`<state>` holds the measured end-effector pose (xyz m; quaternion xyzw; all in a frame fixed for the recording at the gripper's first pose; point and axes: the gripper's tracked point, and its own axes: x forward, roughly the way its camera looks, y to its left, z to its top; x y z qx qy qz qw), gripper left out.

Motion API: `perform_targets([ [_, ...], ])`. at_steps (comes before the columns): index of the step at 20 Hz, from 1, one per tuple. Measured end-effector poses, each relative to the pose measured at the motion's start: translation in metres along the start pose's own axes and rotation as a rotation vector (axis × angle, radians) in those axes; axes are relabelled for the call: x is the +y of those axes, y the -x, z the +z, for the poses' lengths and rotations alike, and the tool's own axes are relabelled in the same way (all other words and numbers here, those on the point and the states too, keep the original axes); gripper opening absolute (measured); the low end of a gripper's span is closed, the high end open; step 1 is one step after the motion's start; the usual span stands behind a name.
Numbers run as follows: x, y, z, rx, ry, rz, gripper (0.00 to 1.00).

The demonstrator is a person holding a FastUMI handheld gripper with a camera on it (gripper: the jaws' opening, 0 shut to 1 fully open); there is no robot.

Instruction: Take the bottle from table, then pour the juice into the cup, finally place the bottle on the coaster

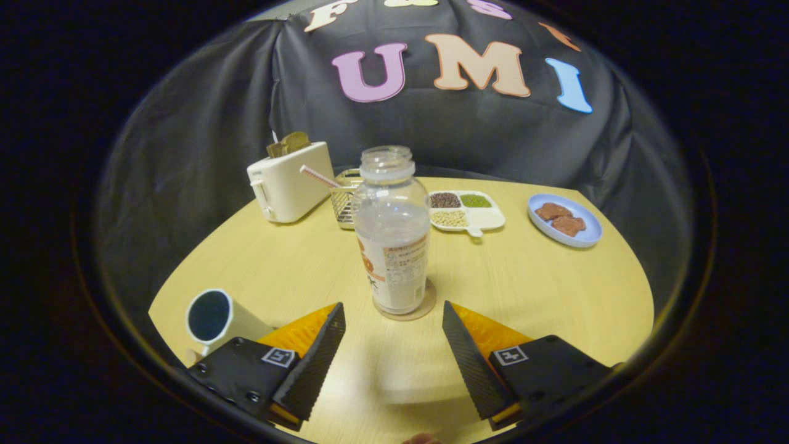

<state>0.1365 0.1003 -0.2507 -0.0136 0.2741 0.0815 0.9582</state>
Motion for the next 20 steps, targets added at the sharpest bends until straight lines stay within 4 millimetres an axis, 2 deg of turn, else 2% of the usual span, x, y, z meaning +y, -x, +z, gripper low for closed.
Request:
perform_targets([
  [5, -0.021, 0.057, 0.021, -0.064, -0.018, -0.069, 1.0],
  [10, -0.03, 0.107, 0.053, -0.143, -0.026, -0.082, 0.99],
  [16, -0.047, 0.149, 0.084, -0.222, -0.046, -0.135, 0.99],
  [20, -0.06, 0.164, 0.087, -0.243, -0.034, -0.167, 0.99],
])
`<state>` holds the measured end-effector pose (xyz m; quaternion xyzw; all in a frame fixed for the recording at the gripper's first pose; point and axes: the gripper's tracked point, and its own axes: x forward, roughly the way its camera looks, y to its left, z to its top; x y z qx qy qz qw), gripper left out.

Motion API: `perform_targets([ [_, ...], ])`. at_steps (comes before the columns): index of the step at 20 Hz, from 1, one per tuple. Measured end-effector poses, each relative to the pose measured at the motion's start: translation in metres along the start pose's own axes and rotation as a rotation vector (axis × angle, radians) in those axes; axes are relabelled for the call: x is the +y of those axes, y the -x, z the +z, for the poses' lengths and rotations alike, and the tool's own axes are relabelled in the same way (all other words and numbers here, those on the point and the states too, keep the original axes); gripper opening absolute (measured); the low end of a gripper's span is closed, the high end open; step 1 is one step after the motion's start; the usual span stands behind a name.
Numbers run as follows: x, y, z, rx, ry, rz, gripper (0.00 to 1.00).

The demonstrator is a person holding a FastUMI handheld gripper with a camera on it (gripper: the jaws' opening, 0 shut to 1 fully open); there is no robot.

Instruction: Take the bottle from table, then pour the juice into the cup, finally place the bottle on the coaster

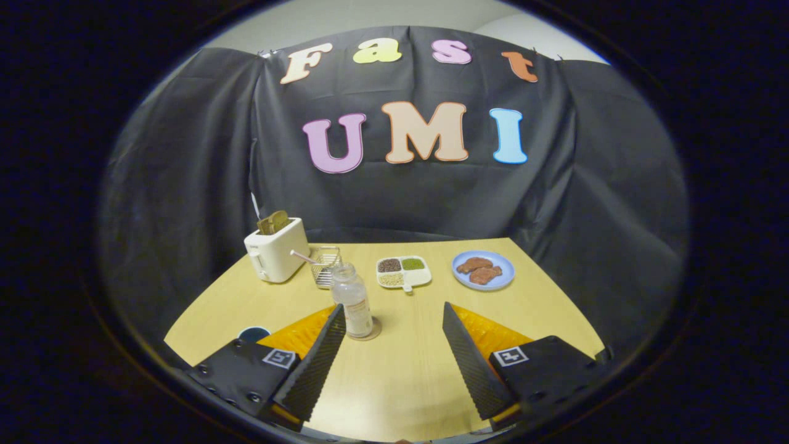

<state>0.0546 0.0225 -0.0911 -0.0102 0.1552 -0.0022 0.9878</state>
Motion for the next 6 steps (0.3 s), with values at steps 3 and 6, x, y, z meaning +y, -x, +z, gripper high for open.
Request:
perform_targets([
  [3, -0.004, 0.004, 0.004, -0.01, -0.011, -0.004, 0.99],
  [6, -0.014, 0.006, 0.01, -0.028, -0.011, -0.02, 0.99],
])
